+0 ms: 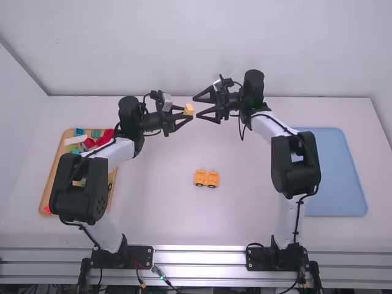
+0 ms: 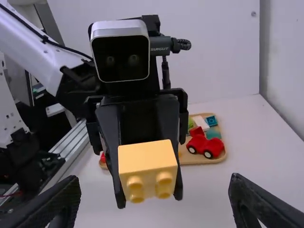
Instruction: Assemble lego blocks to make yellow taxi
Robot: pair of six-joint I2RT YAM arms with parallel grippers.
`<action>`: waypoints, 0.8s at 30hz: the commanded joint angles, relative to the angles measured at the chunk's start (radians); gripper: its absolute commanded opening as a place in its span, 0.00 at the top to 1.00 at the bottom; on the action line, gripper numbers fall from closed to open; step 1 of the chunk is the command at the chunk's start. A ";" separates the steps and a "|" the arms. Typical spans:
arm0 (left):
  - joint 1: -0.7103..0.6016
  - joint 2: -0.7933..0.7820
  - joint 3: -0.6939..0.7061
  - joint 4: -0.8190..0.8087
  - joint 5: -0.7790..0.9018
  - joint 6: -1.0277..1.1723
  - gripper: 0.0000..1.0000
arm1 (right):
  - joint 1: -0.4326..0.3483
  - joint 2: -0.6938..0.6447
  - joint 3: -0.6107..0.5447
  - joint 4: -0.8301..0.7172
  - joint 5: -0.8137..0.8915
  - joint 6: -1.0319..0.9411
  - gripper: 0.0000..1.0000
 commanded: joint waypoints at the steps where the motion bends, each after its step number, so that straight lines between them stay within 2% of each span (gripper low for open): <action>1: 0.005 0.010 -0.008 0.013 0.005 0.008 0.98 | 0.024 0.017 0.019 0.004 -0.021 -0.002 0.23; 5: 0.010 0.010 -0.008 0.028 0.049 0.026 0.98 | 0.028 0.017 0.025 0.003 -0.021 0.012 0.33; 6: 0.008 0.010 -0.008 0.024 0.042 0.028 0.99 | 0.027 0.017 0.029 0.003 -0.021 0.013 0.38; 9: 0.008 0.010 -0.008 0.012 0.042 0.043 0.99 | 0.033 0.015 0.029 0.005 -0.021 0.012 0.40; 10: 0.008 0.010 -0.008 0.007 0.041 0.051 0.99 | 0.037 0.015 0.029 0.004 -0.021 0.009 0.44; 14: 0.009 0.010 -0.008 -0.011 0.041 0.058 0.99 | 0.047 0.015 0.029 0.004 -0.021 0.009 0.51; 23: 0.009 0.010 -0.010 -0.006 0.040 0.057 0.98 | 0.062 0.015 0.029 0.003 -0.021 0.010 0.61; 24: 0.009 0.010 -0.010 -0.006 0.041 0.057 0.98 | 0.068 0.015 0.029 0.003 -0.021 0.010 0.66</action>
